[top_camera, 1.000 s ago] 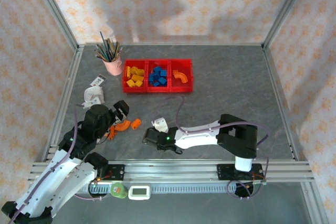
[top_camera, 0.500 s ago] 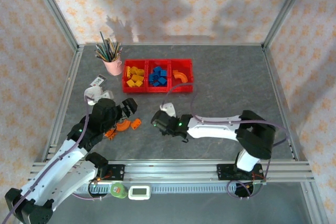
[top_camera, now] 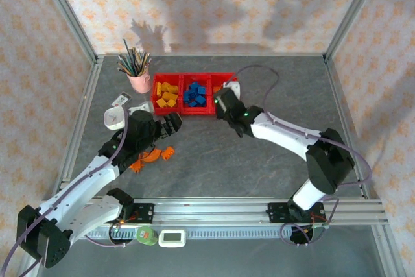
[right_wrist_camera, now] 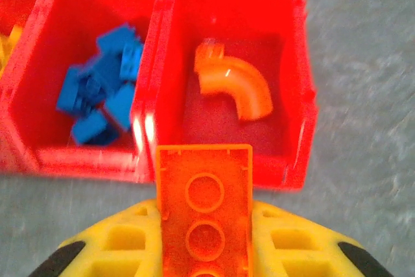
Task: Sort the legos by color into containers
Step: Place the lego in the container.
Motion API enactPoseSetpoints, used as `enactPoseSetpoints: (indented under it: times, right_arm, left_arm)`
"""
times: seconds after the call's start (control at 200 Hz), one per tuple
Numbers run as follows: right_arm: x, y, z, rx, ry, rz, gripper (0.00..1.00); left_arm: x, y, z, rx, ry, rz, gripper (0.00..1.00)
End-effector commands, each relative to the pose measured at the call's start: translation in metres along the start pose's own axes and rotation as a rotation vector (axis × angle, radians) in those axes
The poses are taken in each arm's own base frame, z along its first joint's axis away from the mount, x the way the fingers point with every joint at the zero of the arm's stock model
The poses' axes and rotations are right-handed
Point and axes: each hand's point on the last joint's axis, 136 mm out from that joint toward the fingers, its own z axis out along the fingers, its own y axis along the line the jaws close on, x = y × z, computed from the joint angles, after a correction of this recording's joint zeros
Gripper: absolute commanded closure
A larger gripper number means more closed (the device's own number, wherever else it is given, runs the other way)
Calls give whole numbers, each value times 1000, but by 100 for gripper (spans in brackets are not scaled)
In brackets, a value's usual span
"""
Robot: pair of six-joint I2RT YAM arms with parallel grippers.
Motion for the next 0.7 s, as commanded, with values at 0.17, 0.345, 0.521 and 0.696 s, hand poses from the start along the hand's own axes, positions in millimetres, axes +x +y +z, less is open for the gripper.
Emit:
enactPoseSetpoints:
  times: [0.17,0.345,0.521,0.696]
  right_arm:
    - [-46,-33,55,93,-48,16,76]
    - [-62,-23,87,84,-37,-21,75]
    - [-63,-19,115,107,-16,-54,70]
    - [-65,-15,122,108,3,-72,55]
  left_arm:
    - [-35,-27,-2,66,-115,19,1]
    - [-38,-30,2,67,-117,20,1]
    - [-41,-31,2,62,-124,28,1]
    - [-43,-31,0,60,-130,32,1]
